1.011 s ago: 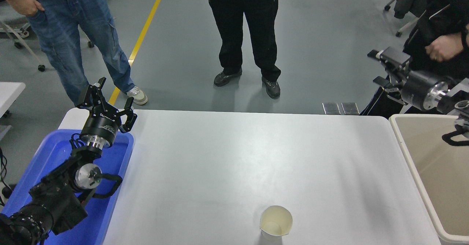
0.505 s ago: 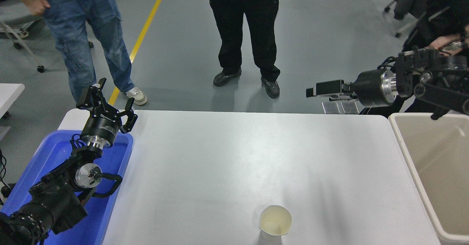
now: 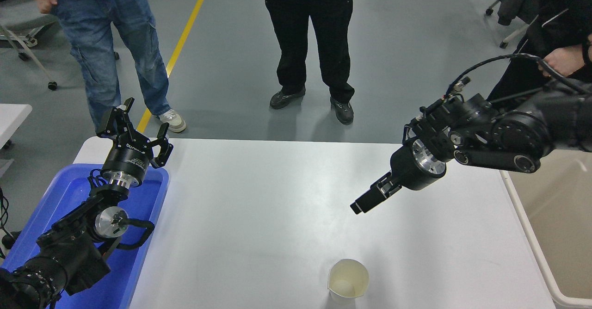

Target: Dispose of the paper cup in the dustbin

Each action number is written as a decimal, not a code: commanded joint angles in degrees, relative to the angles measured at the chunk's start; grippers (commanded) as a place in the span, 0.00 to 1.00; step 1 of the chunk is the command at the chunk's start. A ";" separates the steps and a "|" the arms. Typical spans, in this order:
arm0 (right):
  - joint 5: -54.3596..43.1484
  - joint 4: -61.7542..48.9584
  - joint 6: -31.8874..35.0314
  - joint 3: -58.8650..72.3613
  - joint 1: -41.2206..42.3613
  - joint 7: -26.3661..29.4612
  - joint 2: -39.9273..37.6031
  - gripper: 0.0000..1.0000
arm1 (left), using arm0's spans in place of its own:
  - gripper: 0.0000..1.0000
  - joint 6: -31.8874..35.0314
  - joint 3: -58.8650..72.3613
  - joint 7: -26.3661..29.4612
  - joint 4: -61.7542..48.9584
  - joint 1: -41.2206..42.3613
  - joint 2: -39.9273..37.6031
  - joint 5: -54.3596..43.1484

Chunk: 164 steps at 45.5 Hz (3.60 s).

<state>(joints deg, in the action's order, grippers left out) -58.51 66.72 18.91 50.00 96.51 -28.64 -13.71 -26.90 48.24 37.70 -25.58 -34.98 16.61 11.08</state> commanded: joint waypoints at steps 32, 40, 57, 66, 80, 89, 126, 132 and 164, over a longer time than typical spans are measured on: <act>0.23 -2.21 -0.55 1.42 -9.76 0.08 5.09 1.00 | 1.00 0.00 0.01 0.00 0.00 0.00 0.00 0.00; 0.23 -3.96 -0.72 1.24 -11.69 0.16 5.09 0.99 | 1.00 0.00 0.01 0.00 0.00 0.00 0.00 0.00; 0.23 -5.55 -2.13 -0.07 -14.95 -0.01 5.18 0.97 | 1.00 0.00 0.01 0.00 0.00 0.00 0.00 0.00; 0.15 -5.55 -2.74 -0.78 -15.30 -0.36 5.18 0.82 | 1.00 0.00 0.01 0.00 0.00 0.00 0.00 0.00; -0.65 -6.52 -2.39 1.41 -14.69 -1.77 5.09 0.00 | 1.00 0.00 0.01 0.00 0.00 0.00 0.00 0.00; -0.38 -6.60 -2.39 1.51 -14.33 -1.95 5.09 0.00 | 1.00 0.00 0.01 0.00 0.09 0.00 0.00 0.00; 2.52 -4.59 -0.29 -3.77 -8.10 -4.58 -1.49 0.00 | 1.00 0.00 0.01 0.00 0.00 0.09 0.00 0.00; 4.54 -2.30 1.47 -4.91 -5.02 -4.67 -4.04 0.00 | 1.00 0.00 0.01 0.00 0.00 0.00 0.00 0.00; 9.29 0.52 13.95 -20.20 6.23 -4.58 -18.46 0.00 | 1.00 0.00 0.01 0.00 0.00 0.00 0.00 0.00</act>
<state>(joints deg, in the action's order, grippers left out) -50.12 67.36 29.27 34.51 99.87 -33.23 -27.54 -26.89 48.25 37.71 -25.56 -34.97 16.61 11.07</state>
